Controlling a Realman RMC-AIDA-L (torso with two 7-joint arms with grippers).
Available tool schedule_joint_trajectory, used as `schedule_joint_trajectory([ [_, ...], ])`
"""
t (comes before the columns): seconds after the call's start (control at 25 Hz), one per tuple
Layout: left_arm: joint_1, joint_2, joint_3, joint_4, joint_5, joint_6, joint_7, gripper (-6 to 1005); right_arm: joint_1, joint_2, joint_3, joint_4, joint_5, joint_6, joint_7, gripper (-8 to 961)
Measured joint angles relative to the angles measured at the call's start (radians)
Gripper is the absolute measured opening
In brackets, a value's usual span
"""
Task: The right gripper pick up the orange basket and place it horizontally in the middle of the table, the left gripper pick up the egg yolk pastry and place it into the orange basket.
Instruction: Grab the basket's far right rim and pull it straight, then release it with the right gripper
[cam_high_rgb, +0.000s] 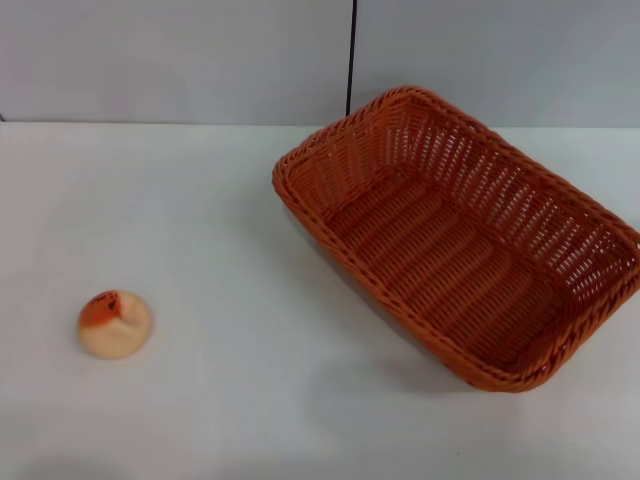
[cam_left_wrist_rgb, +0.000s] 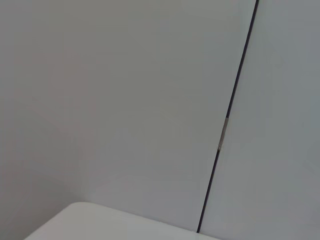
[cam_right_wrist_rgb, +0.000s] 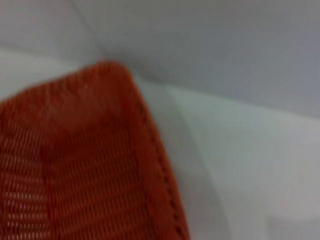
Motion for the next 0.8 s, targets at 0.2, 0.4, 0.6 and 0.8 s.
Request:
schedule_joint_trajectory([
  [0.2,0.001,0.0,-0.005,-0.003,0.0,-0.003,0.0,798,0.014,0.026,-0.102,0.1,-0.011,0.161,0.017,578],
  [0.4,0.002,0.002,-0.015,-0.003,0.0,-0.006,0.0,797,0.006,0.06,-0.151,0.17,0.005,0.312,-0.022,578],
  [0.6,-0.001,0.004,-0.023,-0.002,0.0,-0.007,-0.002,797,0.012,0.076,-0.154,0.27,0.064,0.398,-0.075,579],
  [0.8,-0.007,0.004,-0.024,0.004,0.0,-0.008,-0.002,797,0.013,0.081,-0.155,0.3,0.113,0.432,-0.096,579],
])
